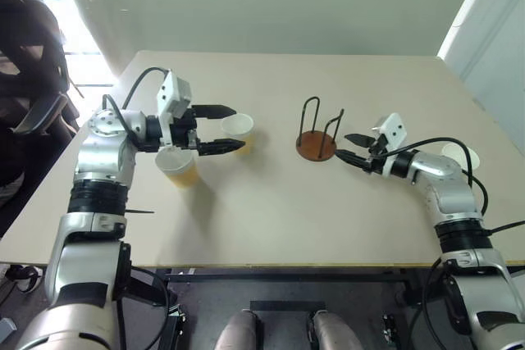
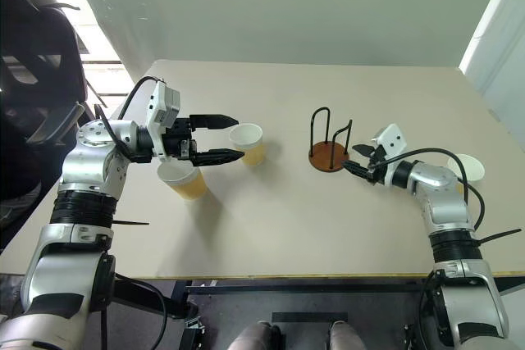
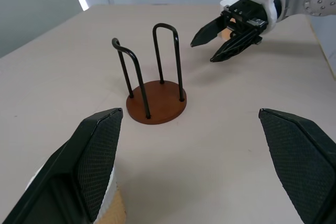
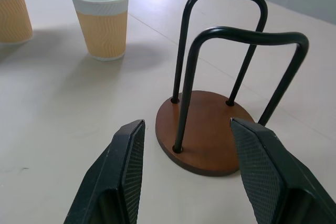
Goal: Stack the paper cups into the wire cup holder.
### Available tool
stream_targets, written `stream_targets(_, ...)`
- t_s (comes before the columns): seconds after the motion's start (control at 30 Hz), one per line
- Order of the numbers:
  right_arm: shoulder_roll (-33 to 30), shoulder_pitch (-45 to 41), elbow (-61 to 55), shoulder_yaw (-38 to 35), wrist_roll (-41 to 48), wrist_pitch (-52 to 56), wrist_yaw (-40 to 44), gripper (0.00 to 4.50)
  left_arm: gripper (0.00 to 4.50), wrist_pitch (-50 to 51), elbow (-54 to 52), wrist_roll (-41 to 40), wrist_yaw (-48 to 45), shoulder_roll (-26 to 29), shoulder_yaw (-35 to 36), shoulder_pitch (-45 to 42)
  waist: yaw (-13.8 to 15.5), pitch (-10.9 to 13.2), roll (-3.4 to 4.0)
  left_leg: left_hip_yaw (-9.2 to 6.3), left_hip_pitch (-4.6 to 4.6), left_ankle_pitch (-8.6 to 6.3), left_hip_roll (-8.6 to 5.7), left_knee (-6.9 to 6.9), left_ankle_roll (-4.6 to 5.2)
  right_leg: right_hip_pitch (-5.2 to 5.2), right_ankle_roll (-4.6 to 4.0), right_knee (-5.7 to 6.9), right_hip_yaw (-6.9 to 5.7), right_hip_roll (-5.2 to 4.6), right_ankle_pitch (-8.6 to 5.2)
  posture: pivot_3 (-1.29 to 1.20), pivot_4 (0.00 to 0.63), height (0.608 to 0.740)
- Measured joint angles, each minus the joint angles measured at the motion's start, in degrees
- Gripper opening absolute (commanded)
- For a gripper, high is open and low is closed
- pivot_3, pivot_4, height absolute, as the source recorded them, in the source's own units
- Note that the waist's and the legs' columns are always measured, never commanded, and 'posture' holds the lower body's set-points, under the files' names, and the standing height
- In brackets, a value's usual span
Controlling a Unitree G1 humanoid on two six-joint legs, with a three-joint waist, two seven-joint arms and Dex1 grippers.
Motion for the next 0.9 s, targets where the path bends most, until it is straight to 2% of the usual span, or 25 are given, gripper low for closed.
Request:
stream_targets(0.43,2.7,-2.4,4.8,1.0,-0.8,-1.1,-0.7,2.61,4.45,1.1,0.0,0.0,-0.1,1.0,0.0,0.0,-0.1,0.0,0.0,0.0,-0.01,0.0,0.0,-0.01,0.0,-0.04,-0.03,0.02,0.0,0.0,-0.01,0.0,0.15,0.74)
stream_targets(0.9,5.1,-9.9,18.6,2.2,-4.6,-8.7,-1.1,2.61,4.45,1.4,-0.8,0.0,0.4,1.0,0.0,0.1,-0.1,0.0,0.0,-0.01,-0.21,-0.01,0.0,-0.05,-0.01,-0.25,0.01,0.02,-0.02,-0.01,0.01,0.0,0.15,0.74)
